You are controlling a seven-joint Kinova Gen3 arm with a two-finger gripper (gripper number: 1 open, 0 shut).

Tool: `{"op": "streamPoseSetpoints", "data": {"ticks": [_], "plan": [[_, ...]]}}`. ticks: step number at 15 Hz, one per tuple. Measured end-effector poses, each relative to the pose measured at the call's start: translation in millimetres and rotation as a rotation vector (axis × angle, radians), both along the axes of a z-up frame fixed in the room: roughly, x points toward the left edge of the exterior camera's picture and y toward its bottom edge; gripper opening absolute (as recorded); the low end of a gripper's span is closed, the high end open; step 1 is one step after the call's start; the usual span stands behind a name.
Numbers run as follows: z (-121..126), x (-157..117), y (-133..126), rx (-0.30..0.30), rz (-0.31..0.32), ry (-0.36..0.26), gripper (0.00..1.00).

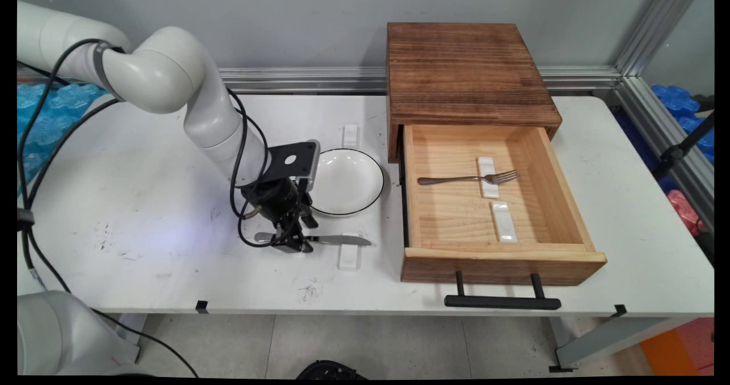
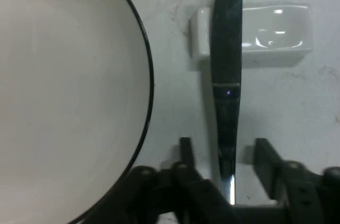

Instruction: Pick up the knife from the right of the white plate, then place the picked object into the drawer

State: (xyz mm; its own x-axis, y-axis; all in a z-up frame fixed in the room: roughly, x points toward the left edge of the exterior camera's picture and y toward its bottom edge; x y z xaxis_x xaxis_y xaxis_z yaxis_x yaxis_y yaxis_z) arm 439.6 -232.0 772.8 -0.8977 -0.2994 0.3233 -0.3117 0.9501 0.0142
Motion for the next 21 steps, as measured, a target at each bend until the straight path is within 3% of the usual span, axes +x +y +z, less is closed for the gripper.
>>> {"op": "streamPoseSetpoints", "data": {"ticks": [10,21], "plan": [[4,8,1,0.011,-0.050,0.004,0.00],[34,24,19,0.021,-0.093,-0.007,0.00]]}}
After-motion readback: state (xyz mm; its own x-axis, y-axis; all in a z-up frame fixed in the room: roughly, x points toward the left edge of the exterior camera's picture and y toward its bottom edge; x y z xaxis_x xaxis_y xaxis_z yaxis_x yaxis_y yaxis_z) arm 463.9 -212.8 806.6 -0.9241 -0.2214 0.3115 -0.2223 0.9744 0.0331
